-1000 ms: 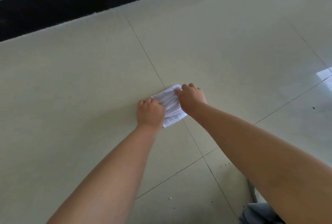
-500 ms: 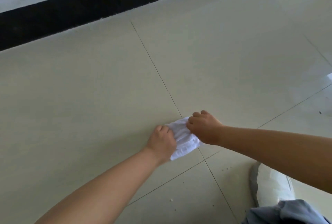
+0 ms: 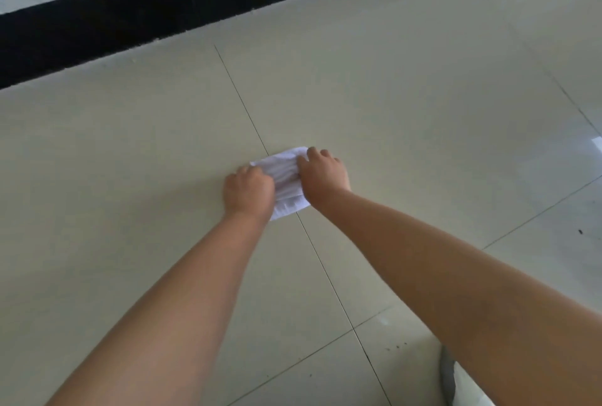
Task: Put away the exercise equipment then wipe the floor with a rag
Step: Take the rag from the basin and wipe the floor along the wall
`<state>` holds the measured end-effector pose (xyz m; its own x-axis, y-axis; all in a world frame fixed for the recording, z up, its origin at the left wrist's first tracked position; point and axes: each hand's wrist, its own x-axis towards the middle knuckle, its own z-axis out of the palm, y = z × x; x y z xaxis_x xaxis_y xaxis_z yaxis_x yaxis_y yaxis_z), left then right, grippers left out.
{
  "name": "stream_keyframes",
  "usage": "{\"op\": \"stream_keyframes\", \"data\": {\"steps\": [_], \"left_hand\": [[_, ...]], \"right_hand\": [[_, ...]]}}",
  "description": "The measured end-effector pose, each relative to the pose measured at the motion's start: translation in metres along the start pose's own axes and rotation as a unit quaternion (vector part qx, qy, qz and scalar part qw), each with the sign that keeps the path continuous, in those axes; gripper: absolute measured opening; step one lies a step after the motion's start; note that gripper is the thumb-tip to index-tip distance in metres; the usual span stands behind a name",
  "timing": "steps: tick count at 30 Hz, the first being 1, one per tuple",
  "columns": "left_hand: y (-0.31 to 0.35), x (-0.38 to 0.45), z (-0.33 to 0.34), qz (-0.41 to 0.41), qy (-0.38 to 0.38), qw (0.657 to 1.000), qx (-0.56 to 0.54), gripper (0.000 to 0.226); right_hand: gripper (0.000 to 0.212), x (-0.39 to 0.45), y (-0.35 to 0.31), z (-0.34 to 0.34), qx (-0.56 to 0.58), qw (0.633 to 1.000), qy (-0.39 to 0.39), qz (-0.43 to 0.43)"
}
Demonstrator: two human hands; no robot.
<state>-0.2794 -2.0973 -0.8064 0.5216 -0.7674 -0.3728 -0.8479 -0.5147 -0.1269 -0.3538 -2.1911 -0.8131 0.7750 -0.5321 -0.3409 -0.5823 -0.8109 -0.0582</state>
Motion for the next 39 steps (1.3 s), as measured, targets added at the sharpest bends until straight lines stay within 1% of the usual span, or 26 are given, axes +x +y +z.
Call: {"op": "stream_keyframes", "data": {"steps": [2,4,6,7,8,10,12,14,16,17,19,20,21,22,23,25,27,29,30,31,32,33,35,36,37,39], "left_hand": [[-0.02,0.0,0.003,-0.045,-0.008,0.999,-0.008,0.035],[-0.034,-0.008,0.009,-0.051,-0.006,0.998,-0.036,0.029],[-0.038,-0.017,0.016,-0.007,0.024,0.998,-0.056,0.012],[-0.037,-0.018,0.02,0.018,0.03,0.998,-0.056,0.011],[-0.033,-0.019,0.024,0.032,0.035,0.997,-0.061,0.016],[-0.018,-0.014,0.032,0.033,0.013,0.993,-0.112,0.024],[0.006,-0.009,0.027,0.044,0.007,0.993,-0.11,0.034],[0.028,0.003,0.012,0.065,0.004,0.989,-0.132,0.04],[0.042,0.023,-0.002,0.058,0.035,0.986,-0.152,0.04],[0.044,0.03,-0.015,0.046,0.048,0.988,-0.139,0.038],[0.039,0.042,-0.036,0.013,0.026,0.989,-0.147,0.025],[0.033,0.053,-0.039,-0.021,0.016,0.987,-0.158,0.019],[0.024,0.064,-0.037,-0.055,-0.002,0.986,-0.158,0.025],[0.013,0.072,-0.038,-0.089,-0.036,0.982,-0.163,0.031],[-0.001,0.075,-0.04,-0.115,-0.052,0.98,-0.152,0.033],[-0.034,0.072,-0.032,-0.158,-0.046,0.979,-0.116,0.031],[-0.067,0.056,-0.016,-0.188,-0.03,0.976,-0.11,0.027],[-0.089,0.033,0.006,-0.165,0.021,0.979,-0.116,0.02],[-0.094,0.021,0.013,-0.134,0.007,0.984,-0.117,0.019],[-0.098,0.01,0.021,-0.11,-0.013,0.988,-0.108,0.022],[-0.099,0.001,0.031,-0.099,-0.012,0.99,-0.103,0.028],[-0.097,-0.006,0.039,-0.09,0.001,0.99,-0.105,0.032],[-0.079,-0.01,0.044,-0.056,0.031,0.994,-0.089,0.031],[-0.068,-0.006,0.043,-0.028,0.055,0.995,-0.083,0.029],[-0.055,0.002,0.039,0.002,0.062,0.994,-0.09,0.027],[-0.026,0.027,0.022,0.057,0.03,0.99,-0.127,0.019]], "right_hand": [[0.037,0.005,-0.014,0.002,0.008,0.999,-0.011,-0.035],[0.032,0.006,-0.014,0.004,0.001,0.996,-0.019,-0.092],[0.025,0.003,-0.001,0.005,0.002,0.98,0.027,-0.199],[0.028,0.002,0.008,0.006,-0.002,0.969,0.035,-0.244],[0.033,0.003,0.019,0.008,-0.029,0.963,0.043,-0.264],[0.037,0.007,0.043,0.013,-0.049,0.967,0.036,-0.248],[0.037,0.011,0.066,0.01,-0.065,0.964,0.063,-0.249],[0.036,0.02,0.092,0.009,-0.055,0.966,0.093,-0.236],[0.031,0.036,0.109,0.008,-0.031,0.971,0.118,-0.205],[0.027,0.046,0.111,0.005,-0.016,0.973,0.133,-0.187],[0.018,0.069,0.099,-0.004,0.009,0.981,0.142,-0.132],[0.018,0.08,0.088,-0.009,0.025,0.986,0.132,-0.099],[0.022,0.092,0.075,-0.015,0.036,0.989,0.121,-0.073],[0.026,0.103,0.059,-0.02,0.043,0.992,0.103,-0.067],[0.029,0.113,0.042,-0.022,0.056,0.992,0.091,-0.07],[0.032,0.125,0.003,-0.025,0.074,0.991,0.064,-0.091],[0.034,0.124,-0.032,-0.024,0.076,0.989,0.049,-0.117],[0.035,0.116,-0.055,-0.015,0.072,0.985,0.039,-0.154],[0.034,0.108,-0.061,-0.009,0.068,0.982,0.043,-0.173],[0.03,0.098,-0.062,-0.003,0.053,0.978,0.061,-0.194],[0.026,0.089,-0.059,0.003,0.043,0.969,0.098,-0.221],[0.024,0.08,-0.052,0.008,0.038,0.961,0.119,-0.246],[0.019,0.065,-0.023,0.018,0.021,0.947,0.143,-0.288],[0.017,0.061,-0.003,0.024,0.011,0.945,0.159,-0.287],[0.02,0.06,0.018,0.025,0.006,0.944,0.172,-0.28],[0.029,0.068,0.057,0.017,-0.004,0.952,0.19,-0.241]]}}
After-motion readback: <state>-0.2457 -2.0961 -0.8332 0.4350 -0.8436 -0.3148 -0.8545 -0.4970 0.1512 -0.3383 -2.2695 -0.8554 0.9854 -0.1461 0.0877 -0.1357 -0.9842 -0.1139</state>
